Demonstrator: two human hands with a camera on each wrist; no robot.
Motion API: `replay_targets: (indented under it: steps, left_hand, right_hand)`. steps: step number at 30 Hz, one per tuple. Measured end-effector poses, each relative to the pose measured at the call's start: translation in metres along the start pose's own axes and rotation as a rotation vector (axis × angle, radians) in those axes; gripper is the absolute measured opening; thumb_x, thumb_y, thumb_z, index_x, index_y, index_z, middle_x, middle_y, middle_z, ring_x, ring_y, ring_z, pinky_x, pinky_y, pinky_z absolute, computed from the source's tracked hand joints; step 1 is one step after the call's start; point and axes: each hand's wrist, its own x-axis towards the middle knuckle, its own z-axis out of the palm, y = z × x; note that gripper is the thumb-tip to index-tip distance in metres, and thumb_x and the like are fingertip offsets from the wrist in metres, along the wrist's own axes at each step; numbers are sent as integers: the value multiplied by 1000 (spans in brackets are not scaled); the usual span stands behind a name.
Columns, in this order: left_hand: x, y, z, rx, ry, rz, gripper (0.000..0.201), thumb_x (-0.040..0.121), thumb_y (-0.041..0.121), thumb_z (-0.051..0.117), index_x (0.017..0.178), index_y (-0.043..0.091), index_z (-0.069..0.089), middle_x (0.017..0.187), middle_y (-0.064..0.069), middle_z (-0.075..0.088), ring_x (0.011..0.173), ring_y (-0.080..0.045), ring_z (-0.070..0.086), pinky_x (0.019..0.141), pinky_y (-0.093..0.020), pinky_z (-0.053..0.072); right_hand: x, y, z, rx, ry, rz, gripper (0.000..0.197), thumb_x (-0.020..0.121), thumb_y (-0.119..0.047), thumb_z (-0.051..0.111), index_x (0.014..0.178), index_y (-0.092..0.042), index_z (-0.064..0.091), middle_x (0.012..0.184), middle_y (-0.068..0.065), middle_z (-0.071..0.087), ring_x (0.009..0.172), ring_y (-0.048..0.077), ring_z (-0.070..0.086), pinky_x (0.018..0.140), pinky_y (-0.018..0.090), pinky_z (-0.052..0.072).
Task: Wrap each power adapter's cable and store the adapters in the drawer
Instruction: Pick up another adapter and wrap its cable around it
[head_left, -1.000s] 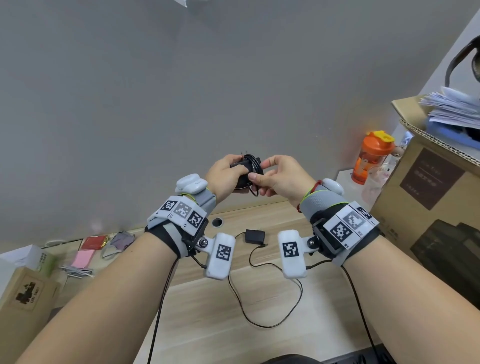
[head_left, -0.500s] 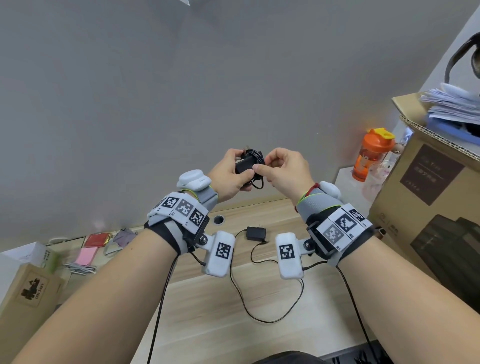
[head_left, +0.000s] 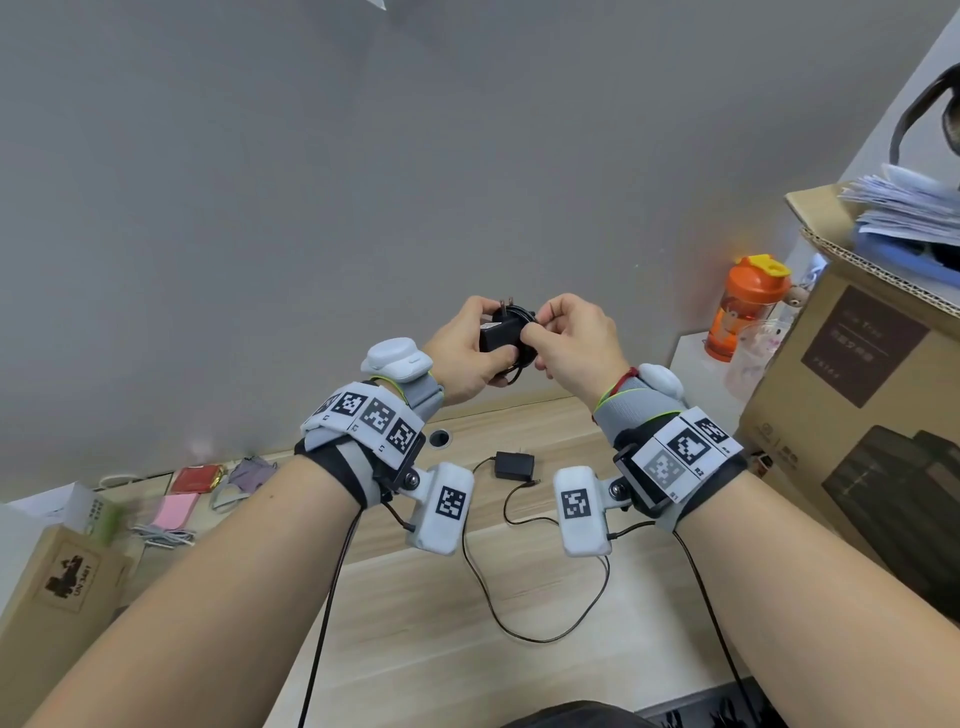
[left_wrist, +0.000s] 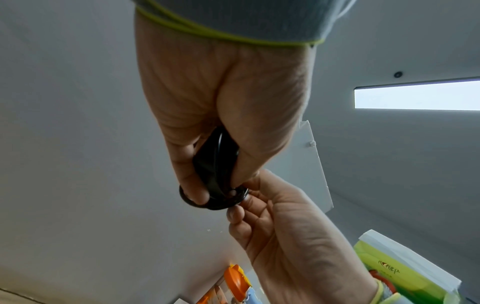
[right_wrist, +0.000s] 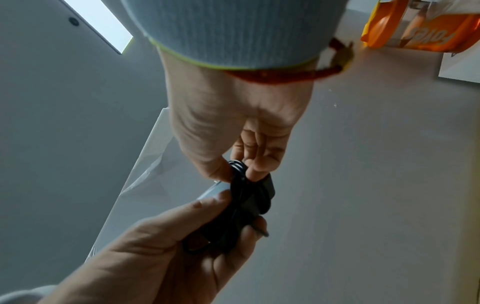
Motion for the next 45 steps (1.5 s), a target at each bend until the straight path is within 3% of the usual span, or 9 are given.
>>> replay_targets:
  steps: [4,8,13,18,24,30,33,40,45]
  left_hand:
    - [2,0,0,-36,48,-42,39,91,11,60,127,14,44,110,-8,59,73,-27,68,75,-42,61]
    - [6,2,-5,-148,119,-153,28,93,13,59,120,11,55,92,-11,64,56,-22,61,51,-27,54]
    - [6,2,-14,-288,161,-225,21,73,24,60,85,10,71,72,-14,67,44,-22,54,40,-21,40]
    - [6,-2,-17,-346,81,-200,36,69,30,62,94,5,71,77,-20,69,49,-24,52,44,-23,41]
    - [12,-10,-20,-347,10,-179,28,83,19,69,107,7,70,84,-14,69,66,-27,58,49,-23,47]
    - [18,-15,-24,-405,22,-155,33,90,31,69,111,6,71,85,-15,69,54,-22,54,44,-20,41]
    - [21,-15,-25,-344,-7,-162,40,89,43,67,107,8,73,79,-11,69,51,-19,54,43,-19,42]
    - [21,-15,-21,-259,-163,-147,34,90,39,65,114,16,71,91,-9,71,58,-19,58,53,-20,49]
    - [21,-13,-16,-135,-141,-110,24,78,38,80,88,17,74,68,5,72,55,-9,57,58,-21,47]
  right_hand:
    - [0,2,-1,79,-67,-12,13,79,-13,69,79,-18,57,60,0,60,47,13,58,54,30,49]
    - [1,3,-5,221,-199,-104,15,88,-11,71,101,-12,63,65,4,64,54,18,60,56,29,52]
    - [2,1,-7,236,-310,-173,27,93,3,59,117,-8,65,84,5,58,58,9,58,62,22,54]
    - [8,1,-8,153,-306,-213,29,87,-7,71,106,-29,69,104,4,59,61,12,61,70,28,55]
    - [12,4,-8,142,-282,-186,27,84,-3,73,95,-26,68,98,-3,66,63,12,66,75,35,59]
    - [16,9,-14,177,-293,-176,21,88,-3,69,83,-16,53,91,1,62,70,20,65,72,35,59]
    - [20,11,-18,310,-274,-136,22,93,2,60,85,-14,48,95,10,64,72,20,65,74,36,60]
    - [20,10,-12,377,-244,10,13,100,-6,51,102,-12,40,87,17,68,75,30,67,69,44,60]
    - [21,8,-11,344,-252,18,21,94,-7,63,98,-11,43,74,14,61,69,26,65,65,40,61]
